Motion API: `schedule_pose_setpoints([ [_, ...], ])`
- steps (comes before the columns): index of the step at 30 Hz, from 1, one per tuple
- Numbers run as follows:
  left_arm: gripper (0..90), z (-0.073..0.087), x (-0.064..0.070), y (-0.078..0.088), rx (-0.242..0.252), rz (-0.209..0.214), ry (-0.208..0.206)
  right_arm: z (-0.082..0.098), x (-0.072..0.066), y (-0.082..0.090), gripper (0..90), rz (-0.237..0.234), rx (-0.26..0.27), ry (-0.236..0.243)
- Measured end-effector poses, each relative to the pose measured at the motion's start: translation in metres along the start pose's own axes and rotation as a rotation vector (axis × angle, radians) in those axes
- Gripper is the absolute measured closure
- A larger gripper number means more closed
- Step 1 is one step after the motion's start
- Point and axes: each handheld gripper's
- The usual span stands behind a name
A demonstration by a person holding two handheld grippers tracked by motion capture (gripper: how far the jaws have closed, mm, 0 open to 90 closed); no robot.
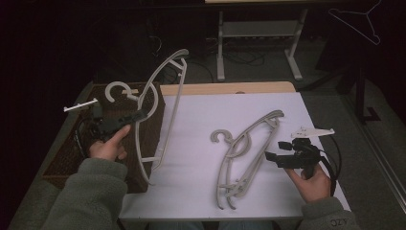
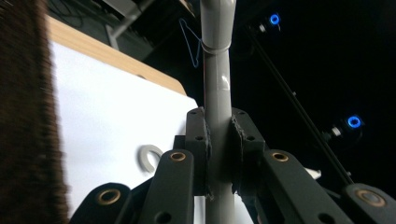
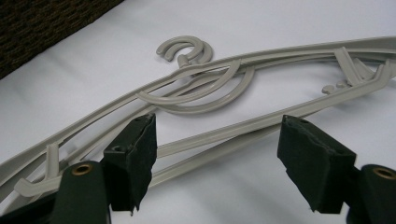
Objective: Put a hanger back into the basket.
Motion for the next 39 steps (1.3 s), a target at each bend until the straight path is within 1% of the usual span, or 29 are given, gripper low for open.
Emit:
schedule_pose_setpoints([
  [5,80.0,-0.009,-0.007,0.014,0.023,-0.038,0.020,0.000,0.000,-0.001,27.2,0.003,-0.006,0.005],
  [12,80.0,-0.024,-0.017,0.035,0.075,-0.066,0.033,0.000,0.000,-0.003,26.8,0.007,-0.009,0.006],
  [13,80.0,-0.028,-0.020,0.040,0.087,-0.081,0.042,0.000,0.000,-0.004,26.8,0.007,-0.010,0.007],
  [14,80.0,-0.028,-0.020,0.040,0.087,-0.081,0.042,0.000,0.000,-0.004,26.8,0.007,-0.010,0.007],
  [18,80.0,-0.036,-0.031,0.049,0.106,-0.114,0.056,0.000,0.000,-0.004,26.7,0.009,-0.010,0.010],
  [25,80.0,-0.046,-0.051,0.065,0.151,-0.169,0.096,0.000,0.003,-0.007,26.5,0.014,-0.021,0.003],
  [27,80.0,-0.047,-0.057,0.068,0.162,-0.194,0.107,0.000,0.003,-0.008,26.5,0.014,-0.025,0.003],
  [29,80.0,-0.046,-0.064,0.070,0.168,-0.210,0.120,0.000,0.003,-0.009,26.5,0.017,-0.031,0.006],
  [31,80.0,-0.043,-0.072,0.073,0.170,-0.233,0.139,0.000,0.004,-0.010,26.5,0.016,-0.033,0.005],
  [33,80.0,-0.040,-0.078,0.075,0.171,-0.250,0.146,0.000,0.004,-0.010,26.5,0.016,-0.032,0.003],
  [36,80.0,-0.037,-0.084,0.078,0.171,-0.264,0.151,0.000,0.004,-0.010,26.5,0.016,-0.030,0.001],
  [37,80.0,-0.035,-0.086,0.079,0.179,-0.265,0.160,0.000,0.004,-0.010,26.5,0.015,-0.030,0.002],
  [39,80.0,-0.034,-0.088,0.080,0.184,-0.275,0.163,0.000,0.004,-0.010,26.6,0.015,-0.028,0.002],
])
Point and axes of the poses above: each handheld gripper's, and its own axes: y roughly backward along the jaws, z roughly out of its underside, x roughly to its right, and after that the axes turned 15 degrees about -z, right-handed
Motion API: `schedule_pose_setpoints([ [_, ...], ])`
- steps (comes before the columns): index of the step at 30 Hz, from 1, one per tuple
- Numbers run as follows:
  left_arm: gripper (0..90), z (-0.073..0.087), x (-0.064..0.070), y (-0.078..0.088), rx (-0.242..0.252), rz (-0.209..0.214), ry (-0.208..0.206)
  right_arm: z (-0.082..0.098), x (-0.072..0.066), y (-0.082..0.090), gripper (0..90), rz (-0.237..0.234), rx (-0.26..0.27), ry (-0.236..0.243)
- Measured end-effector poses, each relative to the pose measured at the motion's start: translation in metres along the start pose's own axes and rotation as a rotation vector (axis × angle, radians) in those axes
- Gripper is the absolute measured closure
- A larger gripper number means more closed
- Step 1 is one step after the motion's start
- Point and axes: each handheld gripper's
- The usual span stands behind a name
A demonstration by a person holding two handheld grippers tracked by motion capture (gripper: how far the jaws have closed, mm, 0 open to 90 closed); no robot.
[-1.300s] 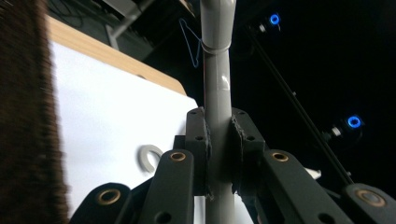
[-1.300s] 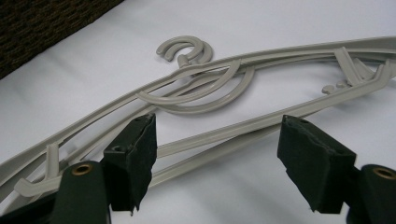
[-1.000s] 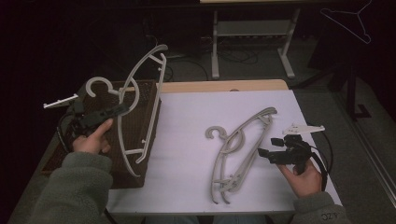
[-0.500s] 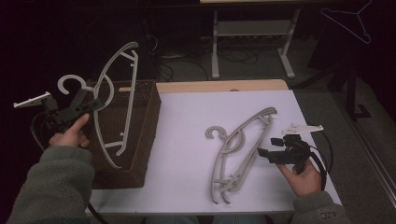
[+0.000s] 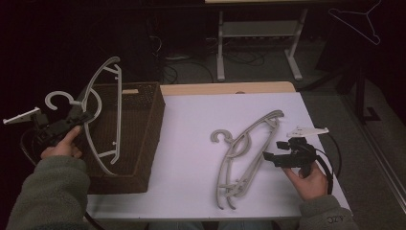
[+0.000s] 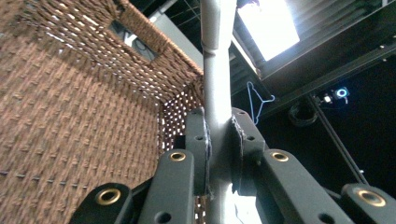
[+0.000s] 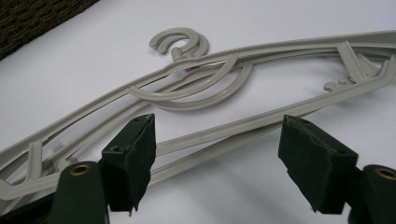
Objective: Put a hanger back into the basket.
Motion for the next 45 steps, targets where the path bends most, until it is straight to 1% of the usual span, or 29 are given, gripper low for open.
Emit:
schedule_pose_setpoints([
  [3,80.0,0.001,-0.003,0.001,0.001,-0.020,-0.001,0.000,0.000,0.000,26.6,0.001,0.001,0.001],
  [6,80.0,0.003,-0.008,0.001,-0.005,-0.052,-0.004,0.000,0.000,0.001,26.7,-0.001,0.005,0.004],
  [8,79.9,0.005,-0.012,0.001,-0.018,-0.099,-0.007,0.000,0.000,0.001,26.7,0.001,0.010,-0.001],
  [9,79.9,0.006,-0.014,0.001,-0.026,-0.116,-0.009,0.000,0.001,0.002,26.7,0.000,0.012,-0.004],
  [10,79.9,0.007,-0.015,0.001,-0.031,-0.136,-0.004,0.000,0.001,0.002,26.7,-0.001,0.014,-0.003],
  [11,79.8,0.008,-0.016,0.001,-0.042,-0.163,-0.016,0.000,0.001,0.003,26.7,0.000,0.016,-0.003],
  [12,79.8,0.009,-0.018,0.001,-0.051,-0.178,-0.034,-0.001,0.002,0.003,26.7,0.000,0.018,-0.005],
  [13,79.8,0.009,-0.018,0.001,-0.060,-0.190,-0.043,-0.001,0.002,0.003,26.7,0.000,0.019,-0.005],
  [14,79.8,0.010,-0.018,0.001,-0.075,-0.217,-0.058,-0.001,0.002,0.003,26.7,0.000,0.019,-0.005],
  [15,79.7,0.011,-0.018,0.000,-0.098,-0.239,-0.085,-0.001,0.002,0.003,26.7,-0.001,0.020,-0.006],
  [16,79.7,0.012,-0.018,0.000,-0.111,-0.248,-0.088,-0.001,0.002,0.003,26.7,-0.001,0.020,-0.006],
  [20,78.8,0.015,-0.017,-0.002,-0.157,-0.313,-0.128,-0.002,0.002,0.003,26.8,-0.004,0.025,-0.011],
  [21,78.4,0.016,-0.017,-0.002,-0.164,-0.324,-0.152,-0.002,0.002,0.003,26.8,-0.004,0.025,-0.011],
  [22,78.4,0.017,-0.016,-0.003,-0.173,-0.333,-0.162,-0.002,0.002,0.003,26.8,-0.004,0.028,-0.010],
  [23,77.7,0.018,-0.014,-0.004,-0.195,-0.346,-0.185,-0.002,0.002,0.003,26.8,-0.004,0.030,-0.008],
  [25,77.0,0.018,-0.011,-0.006,-0.229,-0.362,-0.216,-0.002,0.003,0.003,26.8,-0.002,0.031,-0.008],
  [26,75.9,0.018,-0.008,-0.005,-0.261,-0.366,-0.242,-0.002,0.003,0.004,26.8,-0.001,0.031,-0.008],
  [27,74.6,0.018,-0.006,-0.005,-0.266,-0.373,-0.253,-0.002,0.003,0.004,26.8,-0.003,0.032,-0.012],
  [28,71.6,0.017,-0.004,-0.005,-0.283,-0.380,-0.273,-0.002,0.003,0.004,26.8,-0.003,0.033,-0.012],
  [29,71.6,0.016,-0.004,-0.004,-0.306,-0.386,-0.292,-0.002,0.003,0.004,26.8,-0.002,0.033,-0.010],
  [30,71.4,0.016,-0.003,-0.002,-0.305,-0.388,-0.297,-0.002,0.003,0.003,26.8,-0.003,0.034,-0.010],
  [31,72.7,0.017,-0.003,-0.002,-0.319,-0.398,-0.310,-0.002,0.003,0.003,26.8,-0.005,0.034,-0.007],
  [32,76.2,0.017,-0.003,-0.001,-0.333,-0.404,-0.323,-0.002,0.003,0.003,26.8,-0.004,0.035,-0.004],
  [35,77.0,0.015,-0.010,0.001,-0.358,-0.410,-0.314,-0.003,0.002,0.003,26.7,-0.006,0.031,-0.012],
  [38,77.0,0.015,-0.015,0.002,-0.366,-0.425,-0.309,-0.003,0.002,0.002,26.7,-0.005,0.032,-0.008],
  [40,77.0,0.016,-0.017,0.003,-0.370,-0.435,-0.312,-0.003,0.002,0.002,26.7,-0.006,0.030,-0.007],
  [45,75.6,0.017,-0.021,0.005,-0.420,-0.469,-0.340,-0.004,0.002,0.001,26.8,-0.007,0.033,-0.009],
])
Point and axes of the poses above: each handheld gripper's, and its own axes: y roughly backward along the jaws, z roughly out of its underside, x roughly to its right, and after that the axes turned 15 degrees about -z, right-handed
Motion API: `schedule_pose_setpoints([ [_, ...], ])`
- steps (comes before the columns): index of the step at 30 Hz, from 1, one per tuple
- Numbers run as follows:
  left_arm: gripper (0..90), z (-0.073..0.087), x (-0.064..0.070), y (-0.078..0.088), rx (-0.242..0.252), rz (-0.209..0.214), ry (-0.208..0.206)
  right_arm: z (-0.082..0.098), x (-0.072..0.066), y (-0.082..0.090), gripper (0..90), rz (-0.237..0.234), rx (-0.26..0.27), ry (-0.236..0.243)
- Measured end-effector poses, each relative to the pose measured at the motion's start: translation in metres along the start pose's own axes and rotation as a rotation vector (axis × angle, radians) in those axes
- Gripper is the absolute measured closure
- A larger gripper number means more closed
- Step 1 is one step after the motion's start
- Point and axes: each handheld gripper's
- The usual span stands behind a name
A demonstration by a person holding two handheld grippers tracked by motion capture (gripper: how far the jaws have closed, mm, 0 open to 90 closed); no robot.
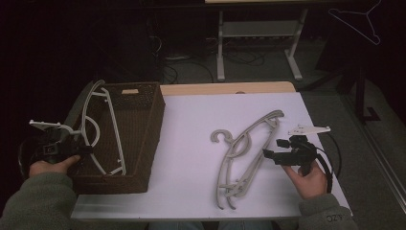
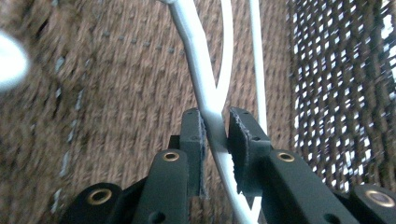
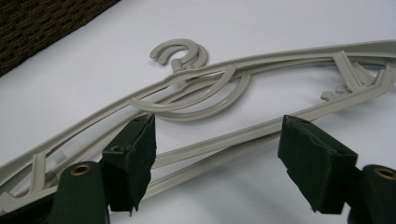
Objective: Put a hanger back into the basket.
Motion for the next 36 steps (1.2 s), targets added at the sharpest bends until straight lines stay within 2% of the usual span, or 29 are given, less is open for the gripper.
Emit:
schedule_pose_setpoints([
  [2,73.1,0.001,0.000,0.000,-0.016,0.000,-0.006,0.000,0.000,-0.001,26.7,-0.001,-0.004,0.003],
  [4,70.6,0.002,0.001,0.000,-0.048,-0.006,-0.034,0.000,0.000,-0.001,26.7,0.001,-0.004,0.001],
  [7,67.1,0.005,0.005,0.002,-0.054,-0.019,-0.061,-0.001,-0.001,-0.002,26.7,-0.001,-0.005,-0.002],
  [12,66.2,0.006,0.015,0.008,-0.003,0.011,-0.093,-0.001,-0.001,-0.002,26.7,0.001,-0.003,0.004],
  [16,64.4,0.003,0.027,0.015,0.044,0.017,-0.150,-0.001,-0.001,-0.002,26.7,0.002,-0.005,0.005],
  [20,62.3,0.000,0.043,0.020,0.092,0.040,-0.210,-0.001,-0.001,-0.001,26.7,0.006,-0.002,0.007],
  [22,61.8,0.000,0.051,0.021,0.111,0.057,-0.227,-0.001,0.000,0.000,26.6,0.006,-0.004,0.003],
  [30,60.6,0.001,0.081,0.023,0.140,0.120,-0.298,0.000,0.000,0.003,26.5,0.010,-0.001,0.007],
  [36,60.1,0.003,0.100,0.020,0.157,0.154,-0.328,0.000,0.001,0.004,26.3,0.011,0.000,0.004],
])
Point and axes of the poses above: each handheld gripper's, and its own axes: y roughly backward along the jaws, z roughly out of its underside, x roughly to its right, and after that the axes turned 15 degrees about -z, right-handed
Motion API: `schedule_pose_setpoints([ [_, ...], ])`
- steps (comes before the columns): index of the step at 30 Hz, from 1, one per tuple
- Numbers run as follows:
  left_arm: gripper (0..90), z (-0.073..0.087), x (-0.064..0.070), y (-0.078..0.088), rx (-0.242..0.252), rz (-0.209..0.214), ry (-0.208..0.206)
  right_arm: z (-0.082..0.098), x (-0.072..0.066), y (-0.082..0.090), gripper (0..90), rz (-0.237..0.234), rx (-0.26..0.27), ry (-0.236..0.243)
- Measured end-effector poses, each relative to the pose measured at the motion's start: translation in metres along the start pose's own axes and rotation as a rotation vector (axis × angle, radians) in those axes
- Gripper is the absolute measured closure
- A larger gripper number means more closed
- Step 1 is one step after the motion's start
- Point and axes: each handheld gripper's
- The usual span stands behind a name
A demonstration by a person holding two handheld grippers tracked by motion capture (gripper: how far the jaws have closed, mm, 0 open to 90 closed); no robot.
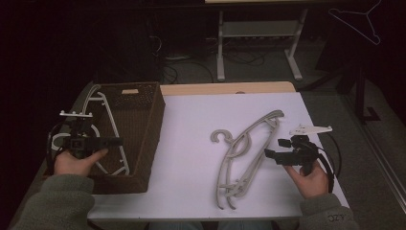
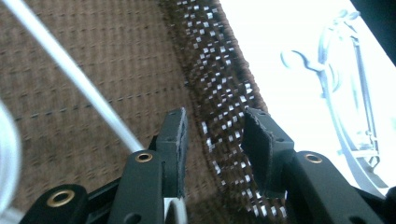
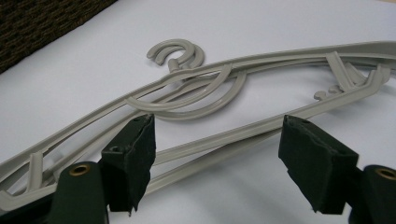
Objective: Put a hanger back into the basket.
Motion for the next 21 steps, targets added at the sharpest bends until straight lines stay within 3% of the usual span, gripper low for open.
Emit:
schedule_pose_setpoints([
  [21,57.9,-0.007,0.048,-0.017,0.035,0.089,-0.080,0.003,0.003,0.006,25.3,0.016,0.000,-0.012],
])
Point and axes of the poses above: each handheld gripper's, and its own axes: y roughly backward along the jaws, z roughly out of its underside, x roughly to its right, and after that the axes turned 15 degrees about -z, right-handed
